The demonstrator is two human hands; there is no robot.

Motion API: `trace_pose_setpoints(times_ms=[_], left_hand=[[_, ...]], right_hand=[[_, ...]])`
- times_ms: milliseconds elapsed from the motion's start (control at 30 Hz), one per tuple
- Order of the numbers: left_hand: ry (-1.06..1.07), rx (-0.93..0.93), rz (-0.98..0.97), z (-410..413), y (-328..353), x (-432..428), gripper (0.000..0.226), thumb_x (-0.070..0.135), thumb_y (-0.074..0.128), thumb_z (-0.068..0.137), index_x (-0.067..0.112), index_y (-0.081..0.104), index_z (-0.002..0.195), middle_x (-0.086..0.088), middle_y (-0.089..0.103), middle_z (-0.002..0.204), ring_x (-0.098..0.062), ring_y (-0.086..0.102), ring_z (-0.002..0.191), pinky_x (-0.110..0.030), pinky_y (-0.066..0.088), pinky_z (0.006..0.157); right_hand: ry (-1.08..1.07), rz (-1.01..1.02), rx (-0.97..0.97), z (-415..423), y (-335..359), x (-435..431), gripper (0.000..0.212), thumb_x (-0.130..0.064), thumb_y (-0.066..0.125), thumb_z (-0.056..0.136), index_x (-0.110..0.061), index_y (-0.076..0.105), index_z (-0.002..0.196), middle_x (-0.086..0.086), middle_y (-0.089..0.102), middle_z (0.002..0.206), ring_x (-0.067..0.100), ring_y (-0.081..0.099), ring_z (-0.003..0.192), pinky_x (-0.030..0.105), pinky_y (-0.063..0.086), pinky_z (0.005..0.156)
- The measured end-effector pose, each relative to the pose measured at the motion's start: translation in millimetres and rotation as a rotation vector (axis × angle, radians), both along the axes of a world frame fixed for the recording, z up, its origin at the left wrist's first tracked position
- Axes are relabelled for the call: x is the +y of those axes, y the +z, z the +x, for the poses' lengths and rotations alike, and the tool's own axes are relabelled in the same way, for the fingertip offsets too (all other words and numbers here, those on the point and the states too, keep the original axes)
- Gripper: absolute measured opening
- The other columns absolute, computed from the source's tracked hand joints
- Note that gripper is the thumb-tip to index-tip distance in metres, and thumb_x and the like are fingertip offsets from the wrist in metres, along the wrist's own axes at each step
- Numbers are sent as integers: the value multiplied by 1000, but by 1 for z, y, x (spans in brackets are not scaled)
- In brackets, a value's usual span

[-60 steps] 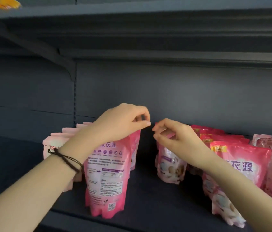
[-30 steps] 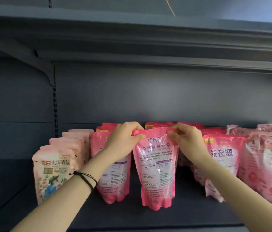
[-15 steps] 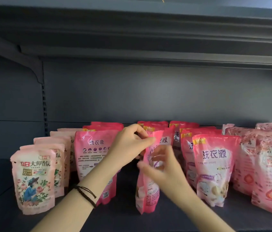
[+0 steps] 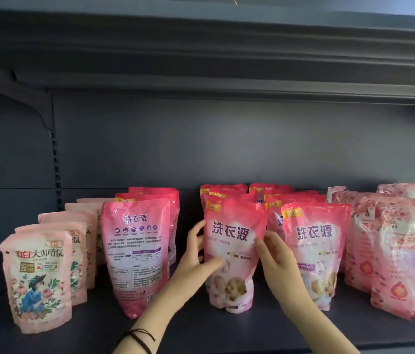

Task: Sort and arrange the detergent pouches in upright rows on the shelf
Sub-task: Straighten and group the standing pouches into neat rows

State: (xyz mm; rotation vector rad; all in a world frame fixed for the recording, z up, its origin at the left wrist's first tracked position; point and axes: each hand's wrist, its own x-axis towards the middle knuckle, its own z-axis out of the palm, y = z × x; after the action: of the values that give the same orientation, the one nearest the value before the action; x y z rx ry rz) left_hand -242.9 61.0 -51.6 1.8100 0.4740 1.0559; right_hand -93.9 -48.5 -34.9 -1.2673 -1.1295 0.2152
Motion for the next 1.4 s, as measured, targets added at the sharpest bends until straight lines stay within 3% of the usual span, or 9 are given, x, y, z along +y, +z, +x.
trace_pose_setpoints(times_ms=[100,267,500,800,933,1000,1067,1233,1400], left_hand=[[125,-6,112,3,-13,-2,87,18,82,73,71,26,114,20,48,124,17,52,104,-6,47,75],[255,-25,274,11,-18,-5,76,15,82,73,54,33,117,21,41,124,16,43,113,-1,43,78],[383,-13,377,32,-21,-5,67,16,80,77,52,35,111,20,33,113,27,39,101,2,40,75],[452,152,425,56,-18,18,52,20,73,83,27,41,124,4,32,118,-6,55,99,-18,54,80],[343,392,423,40,-1,17,51,24,66,88,33,31,125,-2,34,123,-9,53,99,-18,52,81],[296,529,455,21,8,7,45,28,61,91,38,30,122,1,40,122,-2,53,91,-13,48,71],[312,588,542,-3,20,-6,28,37,57,91,40,39,113,10,49,116,4,51,86,-10,41,67],[447,554,746,-72,75,-33,10,40,58,90,33,59,97,19,61,90,0,59,79,-29,53,72],[683,532,952,-132,122,-1,12,35,61,88,32,63,100,17,60,98,-6,50,98,-31,46,76]], right_hand=[[-47,-99,22,0,-17,-3,26,-20,61,92,-21,53,117,-7,66,106,5,64,96,24,55,79],[32,-212,-50,-9,-34,3,63,-2,66,84,-31,34,129,-20,59,101,-8,64,82,10,51,61],[0,-220,-79,11,-32,29,65,8,55,88,-19,28,141,-9,61,110,-8,62,86,11,52,66],[-81,-216,-97,31,-37,62,66,2,58,88,-16,26,143,-8,59,107,1,61,94,4,47,65],[-177,-201,-172,22,-31,54,78,1,64,83,-10,20,148,8,46,138,21,47,127,32,46,101],[-220,-210,-272,15,-27,42,86,1,66,81,-11,16,149,12,34,145,25,38,133,39,40,107],[-264,-197,-428,8,-19,29,82,-4,69,79,-15,24,147,9,31,140,26,40,128,35,42,100],[-129,-163,-693,-24,36,18,35,-18,63,87,-19,55,121,-7,48,125,14,54,107,26,46,85],[41,-40,-804,-71,94,43,28,-20,67,86,-16,62,113,-1,62,106,11,58,94,19,45,81]])
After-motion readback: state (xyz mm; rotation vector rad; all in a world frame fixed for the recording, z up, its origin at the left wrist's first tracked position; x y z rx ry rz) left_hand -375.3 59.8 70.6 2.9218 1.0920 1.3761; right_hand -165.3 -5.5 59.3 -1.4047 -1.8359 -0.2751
